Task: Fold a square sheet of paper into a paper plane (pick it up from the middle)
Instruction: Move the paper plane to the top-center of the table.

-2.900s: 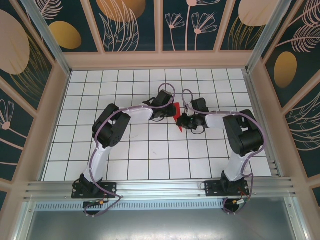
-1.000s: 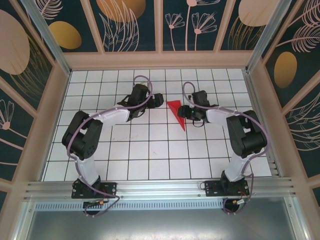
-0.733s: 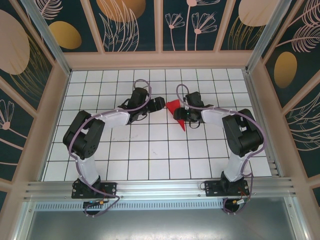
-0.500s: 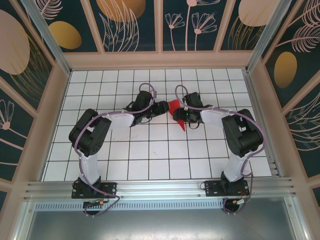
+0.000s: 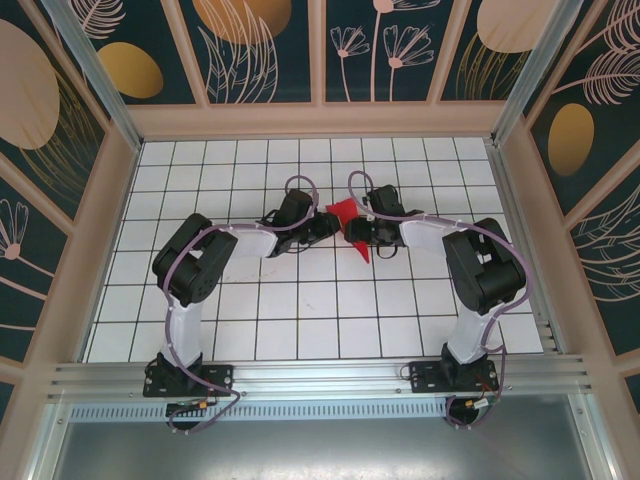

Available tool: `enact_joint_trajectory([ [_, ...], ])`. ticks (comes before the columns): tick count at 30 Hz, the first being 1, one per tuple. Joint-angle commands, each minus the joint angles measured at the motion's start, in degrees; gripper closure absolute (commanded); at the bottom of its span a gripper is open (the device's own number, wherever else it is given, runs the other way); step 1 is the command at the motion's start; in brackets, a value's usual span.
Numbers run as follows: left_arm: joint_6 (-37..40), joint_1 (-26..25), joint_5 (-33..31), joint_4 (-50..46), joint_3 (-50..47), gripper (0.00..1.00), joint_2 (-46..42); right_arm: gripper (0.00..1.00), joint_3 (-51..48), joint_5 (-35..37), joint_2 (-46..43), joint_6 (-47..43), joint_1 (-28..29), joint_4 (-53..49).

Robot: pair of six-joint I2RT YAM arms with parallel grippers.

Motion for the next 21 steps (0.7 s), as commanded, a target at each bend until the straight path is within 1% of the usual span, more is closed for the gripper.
enact_joint_trajectory([
  [1,-0.11,0.03,-1.47,0.09,1.92,0.69,1.83,0.35,1.39,-0.89,0.13,-0.87,0.47,-1.49],
  [4,0.66,0.04,-2.39,-1.28,2.02,0.76,2.14,0.36,1.44,-1.36,-1.76,-0.28,0.41,-1.3],
  [7,1.78,-0.04,-3.62,-2.98,2.06,0.81,2.1,0.37,0.56,-1.16,-4.72,1.48,-0.34,-0.25],
  [12,2.83,0.03,-4.1,-3.88,2.08,0.84,2.14,0.37,-1.13,-3.21,-8.89,2.84,-1.64,1.15],
  [14,2.97,0.01,-3.97,-3.91,2.14,0.87,2.17,0.4,-0.87,-5.97,-9.46,2.28,-1.52,1.34],
  [19,3.87,0.0,-4.44,-4.84,2.41,0.91,2.22,0.51,0.56,-8.42,-7.89,2.02,-1.55,1.35],
  [21,4.35,0.01,-4.52,-5.21,2.5,0.91,2.23,0.53,1.16,-9.6,-6.89,1.88,-1.56,1.55],
])
